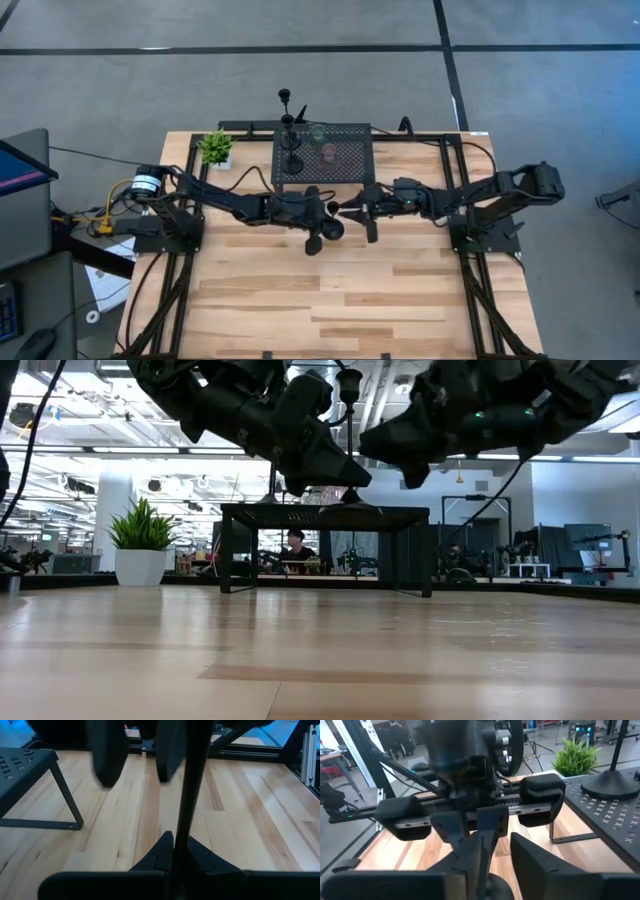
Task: Pick & Place candle stick holders
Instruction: Put the black candle holder on the shelf
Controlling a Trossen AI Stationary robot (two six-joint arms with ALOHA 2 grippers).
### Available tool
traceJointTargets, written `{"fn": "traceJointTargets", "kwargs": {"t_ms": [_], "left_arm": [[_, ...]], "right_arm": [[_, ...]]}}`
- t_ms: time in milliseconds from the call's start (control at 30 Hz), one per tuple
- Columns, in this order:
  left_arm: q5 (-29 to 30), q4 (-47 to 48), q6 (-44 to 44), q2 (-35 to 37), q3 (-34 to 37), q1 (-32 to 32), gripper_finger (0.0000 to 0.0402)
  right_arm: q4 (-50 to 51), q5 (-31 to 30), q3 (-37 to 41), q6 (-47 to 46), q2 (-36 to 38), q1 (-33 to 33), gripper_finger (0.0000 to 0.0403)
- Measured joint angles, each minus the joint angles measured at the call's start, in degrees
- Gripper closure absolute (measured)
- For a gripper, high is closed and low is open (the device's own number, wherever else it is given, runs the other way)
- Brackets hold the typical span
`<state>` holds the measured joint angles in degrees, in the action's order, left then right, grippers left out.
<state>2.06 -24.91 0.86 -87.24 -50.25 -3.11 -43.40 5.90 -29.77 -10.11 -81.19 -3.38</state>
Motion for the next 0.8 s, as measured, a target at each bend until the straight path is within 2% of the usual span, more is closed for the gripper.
{"fn": "traceJointTargets", "kwargs": {"t_ms": [233,533,800], "left_arm": [[-0.1,0.0,0.0,0.0,-0.1,0.0,0.0389],[-0.2,0.0,-0.1,0.1,-0.1,0.0,0.0389],[-0.5,0.5,-0.2,0.1,-0.1,-0.2,0.0389]], "right_arm": [[0.2,0.0,-3.4,0.0,-4.1,0.5,0.0268],[0.2,0.0,-5.6,0.1,-5.4,1.1,0.0278],[10.6,5.7,-5.7,0.8,-1.2,1.2,0.0281]]}}
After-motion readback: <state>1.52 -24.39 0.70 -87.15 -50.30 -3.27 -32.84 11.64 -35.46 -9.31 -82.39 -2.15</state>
